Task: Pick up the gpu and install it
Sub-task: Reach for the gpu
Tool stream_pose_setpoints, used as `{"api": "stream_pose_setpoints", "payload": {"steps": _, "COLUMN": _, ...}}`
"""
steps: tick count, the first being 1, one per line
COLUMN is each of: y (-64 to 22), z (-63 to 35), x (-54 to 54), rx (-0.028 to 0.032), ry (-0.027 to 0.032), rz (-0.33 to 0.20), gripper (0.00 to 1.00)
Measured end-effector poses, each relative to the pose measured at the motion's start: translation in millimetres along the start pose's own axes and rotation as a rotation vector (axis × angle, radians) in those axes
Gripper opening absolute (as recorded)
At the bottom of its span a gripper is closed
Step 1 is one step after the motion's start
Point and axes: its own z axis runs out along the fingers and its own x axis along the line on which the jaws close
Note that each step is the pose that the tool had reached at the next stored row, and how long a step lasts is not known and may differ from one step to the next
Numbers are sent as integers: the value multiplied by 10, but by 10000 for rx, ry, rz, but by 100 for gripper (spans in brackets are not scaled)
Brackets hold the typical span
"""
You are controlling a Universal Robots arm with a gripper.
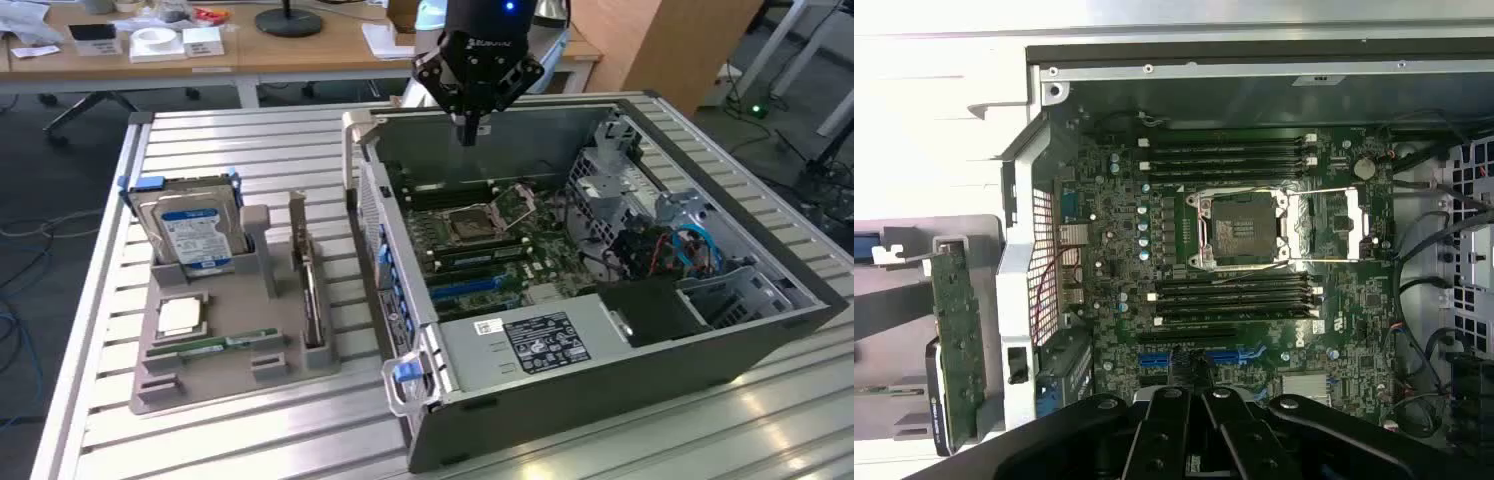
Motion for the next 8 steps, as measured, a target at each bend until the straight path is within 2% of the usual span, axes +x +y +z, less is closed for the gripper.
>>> {"api": "stream_pose_setpoints", "payload": {"steps": 8, "y": 0, "z": 0, "x": 0, "rx": 0, "ry": 0, "rz": 0, "gripper": 11}}
